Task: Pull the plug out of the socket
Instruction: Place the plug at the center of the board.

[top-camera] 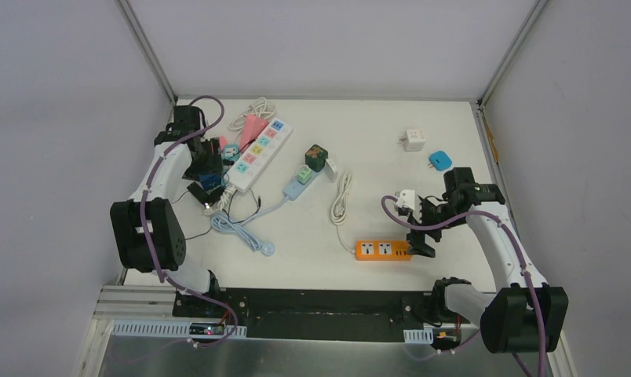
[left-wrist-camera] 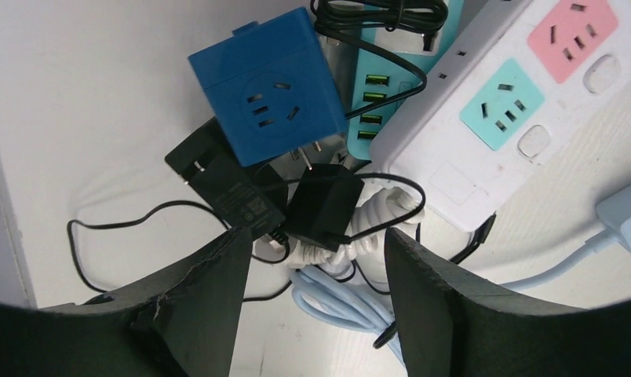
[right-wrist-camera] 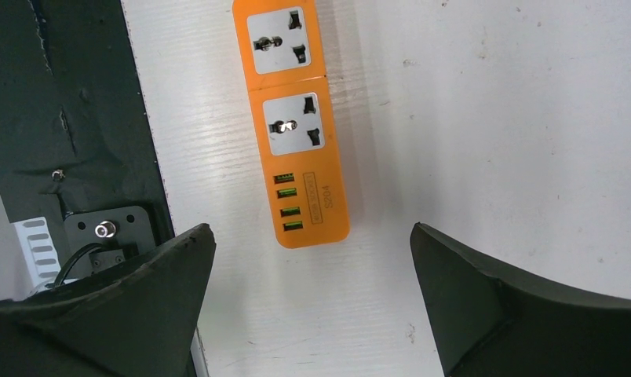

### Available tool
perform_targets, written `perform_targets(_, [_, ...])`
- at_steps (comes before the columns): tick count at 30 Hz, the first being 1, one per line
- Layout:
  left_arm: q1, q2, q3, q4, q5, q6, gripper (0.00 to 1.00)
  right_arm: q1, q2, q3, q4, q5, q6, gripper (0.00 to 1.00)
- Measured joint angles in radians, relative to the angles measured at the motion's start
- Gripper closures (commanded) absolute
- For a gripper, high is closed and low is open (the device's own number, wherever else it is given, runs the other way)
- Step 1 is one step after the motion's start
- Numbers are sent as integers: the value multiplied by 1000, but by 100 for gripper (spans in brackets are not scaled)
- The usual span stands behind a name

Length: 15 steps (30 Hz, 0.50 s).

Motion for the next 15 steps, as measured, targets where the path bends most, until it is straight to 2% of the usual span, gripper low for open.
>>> perform_targets(5, [-1, -118, -11, 17, 16, 3, 36, -3, 0, 0, -6, -16, -1, 0])
perform_targets(12, [-7, -411, -136, 156, 195, -2, 34, -5, 22, -8, -15, -72, -15, 0])
perform_targets(15, [-8, -510, -189, 208, 248, -2, 20, -5, 44, -27, -14, -100, -25, 0])
